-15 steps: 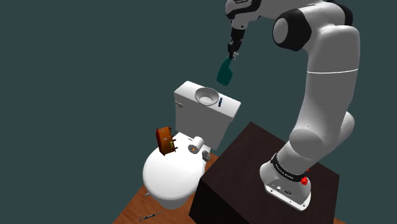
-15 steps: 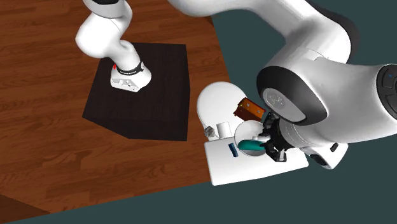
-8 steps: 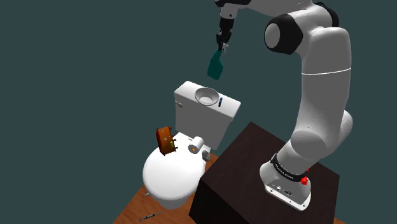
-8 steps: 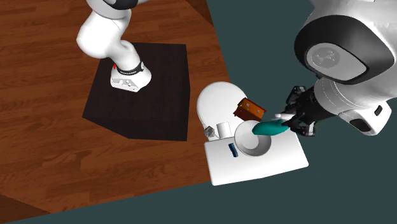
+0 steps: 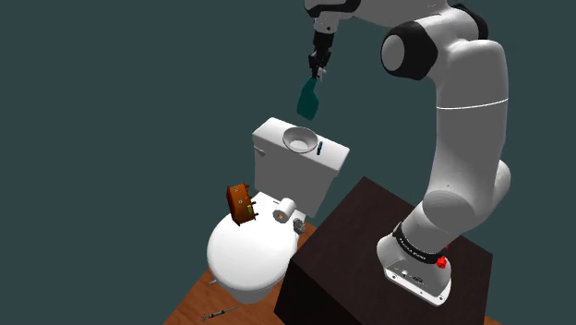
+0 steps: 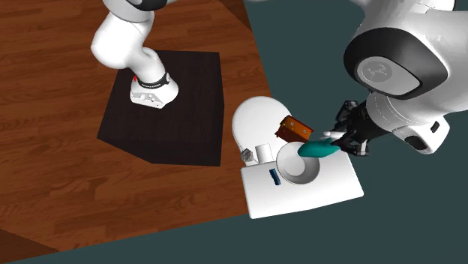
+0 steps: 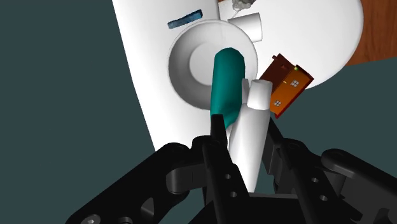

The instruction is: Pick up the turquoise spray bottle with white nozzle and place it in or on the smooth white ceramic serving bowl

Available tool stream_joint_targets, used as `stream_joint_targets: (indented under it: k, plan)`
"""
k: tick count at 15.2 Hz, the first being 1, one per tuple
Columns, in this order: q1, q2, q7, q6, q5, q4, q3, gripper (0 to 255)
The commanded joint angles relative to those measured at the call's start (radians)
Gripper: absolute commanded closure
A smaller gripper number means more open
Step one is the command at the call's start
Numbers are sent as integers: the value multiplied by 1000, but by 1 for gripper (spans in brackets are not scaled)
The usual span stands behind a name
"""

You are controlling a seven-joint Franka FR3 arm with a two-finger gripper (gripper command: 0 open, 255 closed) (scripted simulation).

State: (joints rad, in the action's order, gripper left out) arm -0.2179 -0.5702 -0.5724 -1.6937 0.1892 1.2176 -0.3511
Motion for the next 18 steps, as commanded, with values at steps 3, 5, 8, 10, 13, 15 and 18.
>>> stream_joint_targets:
  k: [3,5,8,10,13,15,18]
  plan:
    - [5,-4,-3,-54,2,51,2,255]
    - [7,-6,-5,-80,4,74,3,255]
    - [10,-12,-8,-117,6,106,4,255]
    - [11,-17,-10,-140,9,125,6,255]
    - [12,-26,-13,-175,12,152,8,255]
    - [13,-33,-15,-198,15,167,10,255]
    - [13,-46,-18,-231,20,189,12,255]
